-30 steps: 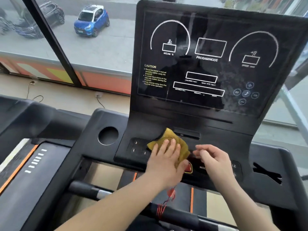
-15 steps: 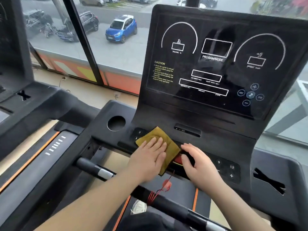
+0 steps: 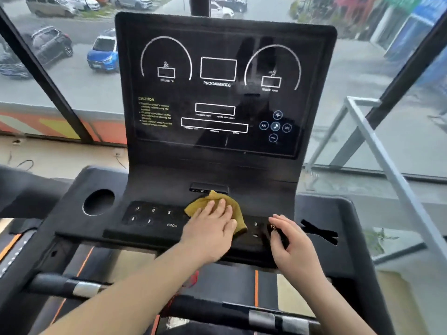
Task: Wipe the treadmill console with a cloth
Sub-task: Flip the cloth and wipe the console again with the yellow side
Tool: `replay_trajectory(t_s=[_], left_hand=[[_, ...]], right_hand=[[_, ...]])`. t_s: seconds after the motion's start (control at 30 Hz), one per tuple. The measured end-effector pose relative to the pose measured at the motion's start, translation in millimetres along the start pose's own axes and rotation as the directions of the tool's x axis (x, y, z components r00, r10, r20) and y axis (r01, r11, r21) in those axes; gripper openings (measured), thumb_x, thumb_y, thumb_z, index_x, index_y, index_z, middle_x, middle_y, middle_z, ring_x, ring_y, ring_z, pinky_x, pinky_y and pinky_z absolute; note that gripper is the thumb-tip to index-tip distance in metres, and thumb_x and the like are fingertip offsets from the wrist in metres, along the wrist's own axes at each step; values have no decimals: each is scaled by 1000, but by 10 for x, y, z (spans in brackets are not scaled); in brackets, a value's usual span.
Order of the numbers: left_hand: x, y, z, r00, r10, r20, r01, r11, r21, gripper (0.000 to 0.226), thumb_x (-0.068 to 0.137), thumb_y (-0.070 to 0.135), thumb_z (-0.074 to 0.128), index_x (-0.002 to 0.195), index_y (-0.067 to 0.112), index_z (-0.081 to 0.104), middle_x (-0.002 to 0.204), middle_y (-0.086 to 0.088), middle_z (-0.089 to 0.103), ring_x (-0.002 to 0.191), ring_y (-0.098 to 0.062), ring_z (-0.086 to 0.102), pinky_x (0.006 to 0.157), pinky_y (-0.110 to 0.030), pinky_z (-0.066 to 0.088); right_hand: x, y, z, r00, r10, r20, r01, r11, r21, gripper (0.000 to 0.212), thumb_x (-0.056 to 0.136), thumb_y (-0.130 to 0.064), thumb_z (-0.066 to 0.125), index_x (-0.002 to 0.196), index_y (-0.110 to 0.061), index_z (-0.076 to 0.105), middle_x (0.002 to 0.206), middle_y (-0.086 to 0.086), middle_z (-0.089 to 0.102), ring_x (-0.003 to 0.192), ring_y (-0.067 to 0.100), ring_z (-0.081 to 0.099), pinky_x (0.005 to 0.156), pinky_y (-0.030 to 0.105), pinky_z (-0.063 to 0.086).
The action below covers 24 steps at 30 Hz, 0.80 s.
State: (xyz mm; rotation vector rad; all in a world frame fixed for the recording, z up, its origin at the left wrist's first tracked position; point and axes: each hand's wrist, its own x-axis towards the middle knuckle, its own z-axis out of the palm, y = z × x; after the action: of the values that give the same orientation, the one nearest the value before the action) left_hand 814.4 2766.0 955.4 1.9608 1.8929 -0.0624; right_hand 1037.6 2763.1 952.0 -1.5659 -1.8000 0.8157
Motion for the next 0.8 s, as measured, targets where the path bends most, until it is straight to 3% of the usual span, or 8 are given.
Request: replay_trajectory(t_s=[0.13, 0.2, 0.33, 0.43, 0.53, 0.63, 0.73, 0.8], left_hand=[[-139, 874, 282, 947, 305, 101, -312, 947, 72, 75, 95, 54, -2, 164, 27, 11, 173, 6, 0, 159, -20, -5, 128, -45, -4], [76, 953, 228, 909, 395, 134, -410, 904, 121, 66, 102, 52, 3, 164, 30, 10, 172, 9, 0, 159, -17, -5, 128, -44, -3], [648, 814, 2, 945, 322, 56, -326, 917, 229, 58, 108, 51, 10, 163, 38, 2, 170, 16, -10, 157, -10, -13, 128, -45, -6], [544, 1085, 127, 967, 246, 57, -251, 963, 98, 64, 104, 58, 9, 163, 35, -1, 169, 14, -15, 156, -14, -20, 126, -49, -11], [195, 1321, 330, 924, 353, 147, -367, 927, 76, 68, 100, 59, 7, 163, 34, 1, 170, 12, -14, 156, -15, -19, 126, -49, -11], [380, 1047, 188, 890, 429, 152, -446, 889, 106, 59, 106, 52, 9, 163, 38, 3, 169, 16, -10, 157, -10, -13, 128, -43, -7], [620, 779, 17, 938, 340, 66, -346, 929, 132, 57, 108, 52, 11, 162, 41, 0, 168, 20, -14, 156, -7, -17, 128, -41, -9], [493, 906, 142, 957, 288, 26, -289, 955, 68, 60, 107, 52, 13, 163, 36, 0, 168, 16, -15, 155, -10, -20, 127, -44, -11]], right_hand=[[-48, 258, -231, 992, 84, -90, -79, 995, 61, 31, 94, -5, 60, 119, -19, 73, 130, -6, 67, 130, 11, 57, 113, 42, 45], [-72, 346, -333, 989, 106, -104, -99, 993, 72, 31, 93, -5, 60, 118, -20, 73, 127, -7, 68, 126, 10, 60, 111, 42, 47], [-124, 461, -526, 980, 128, -151, -116, 990, 87, 31, 96, -5, 59, 119, -21, 73, 127, -11, 69, 126, 4, 59, 112, 37, 46], [-135, 496, -637, 977, 144, -156, -130, 987, 100, 31, 96, -4, 58, 116, -23, 73, 124, -14, 68, 124, 0, 58, 112, 30, 44], [-114, 493, -687, 977, 149, -155, -131, 984, 123, 36, 96, -3, 58, 111, -33, 69, 116, -25, 67, 119, -5, 59, 105, 22, 44], [-65, 520, -671, 975, 171, -141, -153, 979, 133, 35, 96, -2, 58, 112, -30, 71, 117, -24, 67, 119, -8, 58, 106, 20, 43], [-19, 500, -635, 977, 169, -127, -151, 979, 139, 34, 96, -2, 58, 115, -27, 72, 121, -21, 68, 121, -7, 58, 107, 11, 40], [7, 487, -592, 979, 159, -130, -139, 979, 152, 33, 96, -2, 58, 117, -23, 73, 122, -17, 69, 122, -3, 59, 109, 17, 42]])
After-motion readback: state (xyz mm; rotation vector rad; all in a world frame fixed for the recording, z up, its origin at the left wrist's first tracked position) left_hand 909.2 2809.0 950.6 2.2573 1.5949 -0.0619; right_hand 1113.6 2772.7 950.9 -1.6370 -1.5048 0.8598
